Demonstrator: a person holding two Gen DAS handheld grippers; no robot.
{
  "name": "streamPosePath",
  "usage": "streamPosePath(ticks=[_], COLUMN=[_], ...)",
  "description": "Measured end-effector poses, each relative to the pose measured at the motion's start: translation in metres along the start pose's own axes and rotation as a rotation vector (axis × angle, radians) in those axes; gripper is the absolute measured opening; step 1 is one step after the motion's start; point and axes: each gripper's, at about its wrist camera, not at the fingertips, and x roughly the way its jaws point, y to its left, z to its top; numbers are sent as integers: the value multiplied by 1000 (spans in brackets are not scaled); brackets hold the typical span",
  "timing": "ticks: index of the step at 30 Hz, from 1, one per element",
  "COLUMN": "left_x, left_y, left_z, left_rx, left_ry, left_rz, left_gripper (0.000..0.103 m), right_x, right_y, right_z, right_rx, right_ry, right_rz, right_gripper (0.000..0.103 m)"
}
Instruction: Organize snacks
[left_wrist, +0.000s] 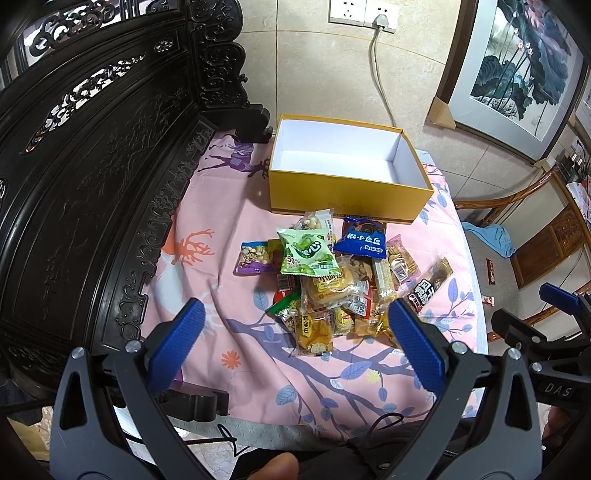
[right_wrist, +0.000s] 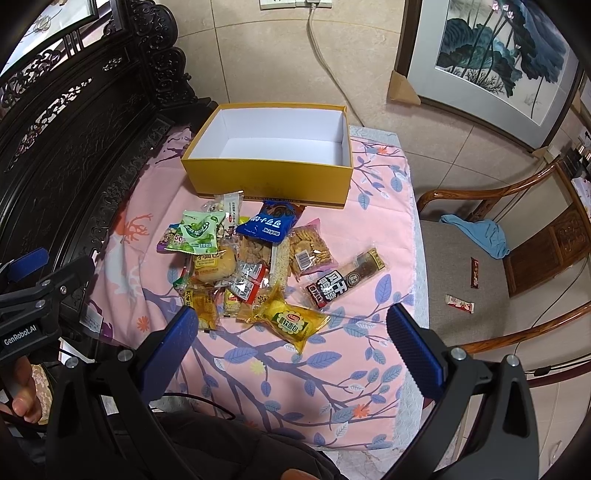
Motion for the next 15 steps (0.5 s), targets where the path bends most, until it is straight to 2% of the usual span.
streamPosePath(ticks=[15], left_x=[1], left_y=[5], left_z=[0], left_rx=[-4], left_ry=[-9], left_rz=[11], left_gripper=[101], right_x=[2], right_y=[-3], right_z=[-2], right_rx=[6], right_ry=[-11], right_rz=[-1], right_gripper=[102])
